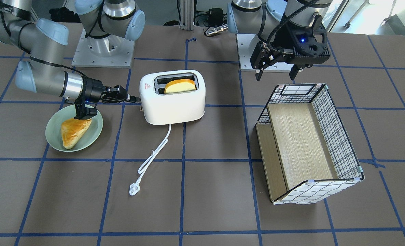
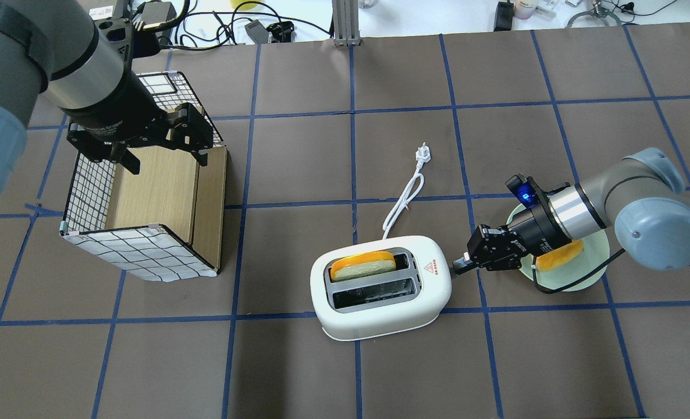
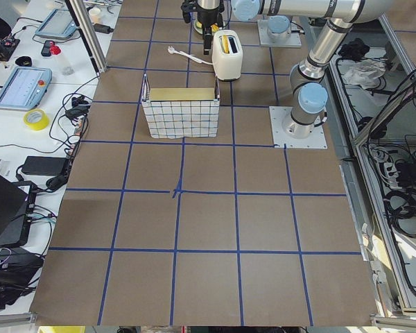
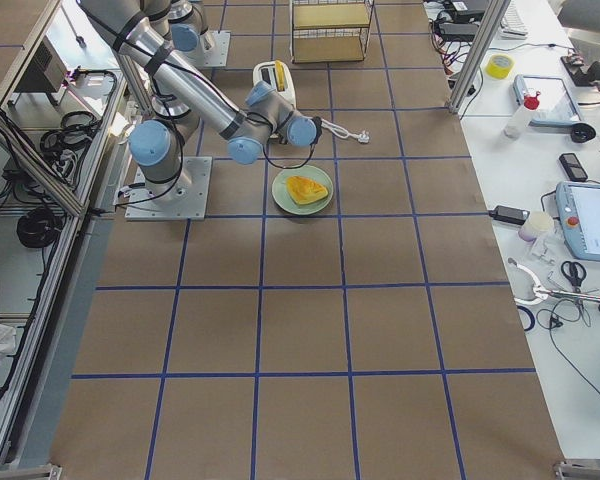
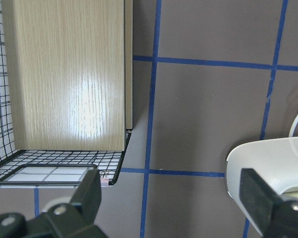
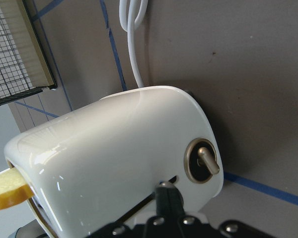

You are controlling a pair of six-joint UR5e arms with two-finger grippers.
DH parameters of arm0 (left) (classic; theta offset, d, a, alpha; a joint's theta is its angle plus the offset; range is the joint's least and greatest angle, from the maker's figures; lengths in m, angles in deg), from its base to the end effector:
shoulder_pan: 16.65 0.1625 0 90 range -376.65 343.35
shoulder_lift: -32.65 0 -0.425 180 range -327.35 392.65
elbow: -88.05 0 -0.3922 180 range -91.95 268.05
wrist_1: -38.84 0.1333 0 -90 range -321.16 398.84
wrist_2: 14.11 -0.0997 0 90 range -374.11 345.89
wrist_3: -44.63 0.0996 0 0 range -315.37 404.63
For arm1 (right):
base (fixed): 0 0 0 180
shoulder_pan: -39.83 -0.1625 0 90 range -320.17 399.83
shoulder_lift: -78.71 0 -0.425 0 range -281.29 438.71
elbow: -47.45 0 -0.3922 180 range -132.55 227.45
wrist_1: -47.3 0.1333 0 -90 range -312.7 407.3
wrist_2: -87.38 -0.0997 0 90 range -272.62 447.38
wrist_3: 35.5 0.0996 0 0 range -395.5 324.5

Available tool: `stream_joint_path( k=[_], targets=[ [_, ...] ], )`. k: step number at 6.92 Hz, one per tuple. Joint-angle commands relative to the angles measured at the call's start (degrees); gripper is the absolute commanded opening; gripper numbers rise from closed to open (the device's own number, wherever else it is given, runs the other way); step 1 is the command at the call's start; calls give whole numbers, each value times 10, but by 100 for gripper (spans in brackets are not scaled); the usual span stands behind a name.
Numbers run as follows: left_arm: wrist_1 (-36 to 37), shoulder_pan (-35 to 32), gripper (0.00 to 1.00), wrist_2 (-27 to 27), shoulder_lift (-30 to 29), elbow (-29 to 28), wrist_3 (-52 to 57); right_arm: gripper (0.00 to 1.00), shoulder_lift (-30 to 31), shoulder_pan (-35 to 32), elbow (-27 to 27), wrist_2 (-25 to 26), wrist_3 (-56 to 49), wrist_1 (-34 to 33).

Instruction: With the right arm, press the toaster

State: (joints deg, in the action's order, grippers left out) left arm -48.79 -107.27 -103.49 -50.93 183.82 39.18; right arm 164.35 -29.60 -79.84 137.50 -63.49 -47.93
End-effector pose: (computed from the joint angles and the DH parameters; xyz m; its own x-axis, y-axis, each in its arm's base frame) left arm -0.1392 -0.4480 0.4951 -0.9964 -0.0835 0.0158 -0.0842 0.9951 -0.0514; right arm 0.0580 -0.4065 0.2049 -0.6490 0.1992 -0.7342 -0.0248 0.9591 0.2821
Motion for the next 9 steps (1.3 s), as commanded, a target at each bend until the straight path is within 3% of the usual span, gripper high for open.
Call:
stream_joint_path(
  k=[1,2,4,5,6,7,8,9],
  targets=[
    [0,0,100,0,0,0,0,0,5,-1,12,7,66,-2],
    [0,0,100,0,0,0,0,0,19,0,41,63,118,0],
    [0,0,100,0,0,0,0,0,43,0,106,77,152,86],
    [0,0,100,0,0,-1,0,0,44,0,140,94,192,93],
    [0,0,100,0,0,-1,0,9,48,-2,171,121,207,96],
    [0,0,100,1,0,0,0,38,52,-2,190,153,210,101],
    [0,0,100,0,0,0,0,58,64,-2,216,207,218,101],
    [0,0,100,0,0,0,0,97,65,-3,250,254,227,102]
  ],
)
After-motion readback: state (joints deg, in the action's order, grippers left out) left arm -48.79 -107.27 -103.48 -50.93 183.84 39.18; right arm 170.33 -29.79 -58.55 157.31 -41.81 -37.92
